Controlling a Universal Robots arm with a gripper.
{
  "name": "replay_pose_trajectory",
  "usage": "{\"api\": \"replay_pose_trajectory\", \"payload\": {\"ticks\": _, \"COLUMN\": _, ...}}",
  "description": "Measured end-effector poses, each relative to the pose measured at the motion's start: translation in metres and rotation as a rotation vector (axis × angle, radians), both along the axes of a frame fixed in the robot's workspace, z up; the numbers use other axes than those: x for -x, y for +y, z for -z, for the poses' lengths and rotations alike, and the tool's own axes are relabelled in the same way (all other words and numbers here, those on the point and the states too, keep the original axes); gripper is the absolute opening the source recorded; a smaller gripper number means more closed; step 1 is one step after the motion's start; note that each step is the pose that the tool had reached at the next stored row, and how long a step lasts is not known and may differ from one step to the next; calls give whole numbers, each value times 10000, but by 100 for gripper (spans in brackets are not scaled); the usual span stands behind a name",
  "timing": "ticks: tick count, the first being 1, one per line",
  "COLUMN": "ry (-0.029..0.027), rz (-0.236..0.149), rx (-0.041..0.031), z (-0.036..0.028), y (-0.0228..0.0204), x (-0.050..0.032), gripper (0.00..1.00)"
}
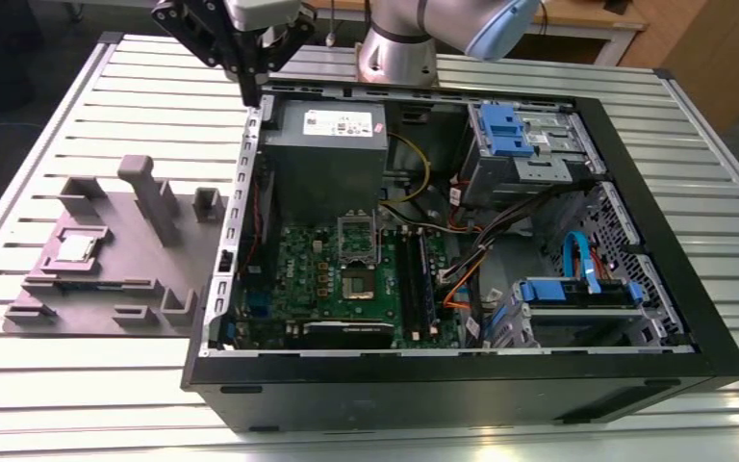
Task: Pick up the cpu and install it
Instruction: 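Reach for the cpu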
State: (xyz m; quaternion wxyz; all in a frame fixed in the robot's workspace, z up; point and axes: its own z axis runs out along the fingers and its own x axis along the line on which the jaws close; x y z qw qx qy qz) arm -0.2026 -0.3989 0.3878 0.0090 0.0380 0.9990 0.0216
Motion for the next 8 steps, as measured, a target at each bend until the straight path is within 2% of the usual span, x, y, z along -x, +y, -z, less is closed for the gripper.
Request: {"api": "replay_pose_trajectory", "payload": {"ticks": 8, "ry": 17, "rz": 0, "rx": 1, "z": 6, "y": 0, "x": 19, "gripper": 10}}
